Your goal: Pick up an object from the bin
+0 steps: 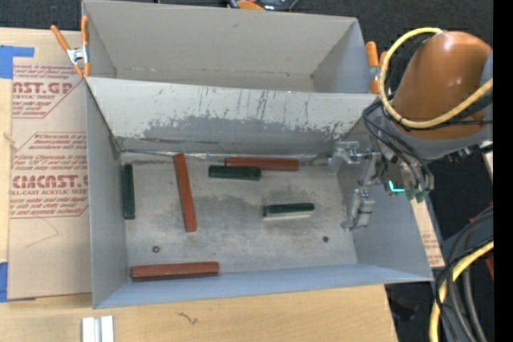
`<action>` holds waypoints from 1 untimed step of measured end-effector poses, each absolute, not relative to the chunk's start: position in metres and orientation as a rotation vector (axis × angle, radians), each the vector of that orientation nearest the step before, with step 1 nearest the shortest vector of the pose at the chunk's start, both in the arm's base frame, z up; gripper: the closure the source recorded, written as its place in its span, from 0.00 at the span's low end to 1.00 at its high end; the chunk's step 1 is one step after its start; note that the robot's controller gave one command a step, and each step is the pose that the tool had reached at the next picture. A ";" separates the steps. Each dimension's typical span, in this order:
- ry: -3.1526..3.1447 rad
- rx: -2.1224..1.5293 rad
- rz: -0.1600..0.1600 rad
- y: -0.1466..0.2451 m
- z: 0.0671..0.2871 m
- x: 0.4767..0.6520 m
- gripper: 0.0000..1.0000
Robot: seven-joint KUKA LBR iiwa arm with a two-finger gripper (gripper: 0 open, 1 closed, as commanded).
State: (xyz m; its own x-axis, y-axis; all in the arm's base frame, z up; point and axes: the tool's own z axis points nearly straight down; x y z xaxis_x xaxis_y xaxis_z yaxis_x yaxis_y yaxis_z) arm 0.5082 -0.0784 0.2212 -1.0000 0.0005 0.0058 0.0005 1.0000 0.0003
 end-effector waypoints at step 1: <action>-3.132 -0.168 -0.003 -0.049 0.065 0.543 0.00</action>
Offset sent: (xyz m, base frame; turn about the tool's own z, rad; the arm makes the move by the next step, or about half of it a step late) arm 0.0361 0.0269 -0.1512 0.1087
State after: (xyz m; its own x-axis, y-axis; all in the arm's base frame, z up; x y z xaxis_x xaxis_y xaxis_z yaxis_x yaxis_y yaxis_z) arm 0.5430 -0.0495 0.0651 -0.9942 0.1072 0.0050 0.1072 0.9942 0.0019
